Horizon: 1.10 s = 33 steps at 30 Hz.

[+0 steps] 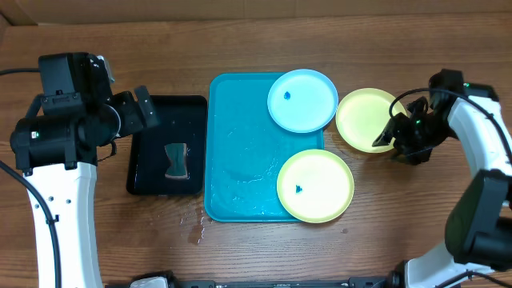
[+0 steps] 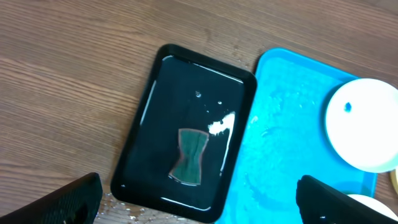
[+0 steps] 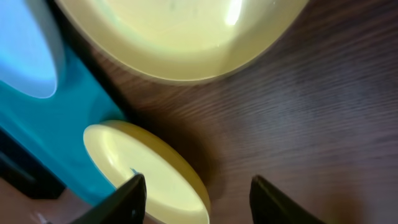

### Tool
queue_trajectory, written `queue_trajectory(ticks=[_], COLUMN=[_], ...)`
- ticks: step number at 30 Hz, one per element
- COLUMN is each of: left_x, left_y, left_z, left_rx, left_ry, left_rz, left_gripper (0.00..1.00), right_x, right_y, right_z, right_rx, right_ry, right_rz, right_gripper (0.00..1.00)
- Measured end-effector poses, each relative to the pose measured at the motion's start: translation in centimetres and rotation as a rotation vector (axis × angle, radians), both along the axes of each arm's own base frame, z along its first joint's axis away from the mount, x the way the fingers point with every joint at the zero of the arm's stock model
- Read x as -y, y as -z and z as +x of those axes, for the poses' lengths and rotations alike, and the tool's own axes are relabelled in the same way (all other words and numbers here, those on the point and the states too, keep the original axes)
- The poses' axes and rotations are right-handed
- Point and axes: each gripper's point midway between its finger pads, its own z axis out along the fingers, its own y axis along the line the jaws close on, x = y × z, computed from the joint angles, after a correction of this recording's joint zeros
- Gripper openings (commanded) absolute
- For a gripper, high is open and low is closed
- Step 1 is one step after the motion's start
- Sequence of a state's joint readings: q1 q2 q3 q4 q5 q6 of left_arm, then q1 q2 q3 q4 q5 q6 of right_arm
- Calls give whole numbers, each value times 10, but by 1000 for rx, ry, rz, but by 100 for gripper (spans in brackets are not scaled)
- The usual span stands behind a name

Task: Clean dirty plates on tray and stack at the side
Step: 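Grasp the lower yellow plate rim with the right gripper, drag it leftward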

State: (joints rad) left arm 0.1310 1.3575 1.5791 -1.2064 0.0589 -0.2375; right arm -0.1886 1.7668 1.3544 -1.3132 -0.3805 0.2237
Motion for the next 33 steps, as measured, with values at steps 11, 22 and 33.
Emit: queue_trajectory(ticks=[11, 22, 33], left_x=[18, 23, 23], left_y=[12, 25, 25], left_z=[-21, -37, -37], left_rx=[-93, -179, -178], left_ry=[44, 46, 48], left_rz=[-93, -117, -119], left_gripper=[96, 91, 89], right_x=[-32, -54, -75], right_y=[-52, -13, 37], right_z=[-54, -68, -93], right_rx=[-29, -82, -111], right_ry=[-168, -248, -345], right_rz=[11, -99, -154], right_gripper=[70, 67, 32])
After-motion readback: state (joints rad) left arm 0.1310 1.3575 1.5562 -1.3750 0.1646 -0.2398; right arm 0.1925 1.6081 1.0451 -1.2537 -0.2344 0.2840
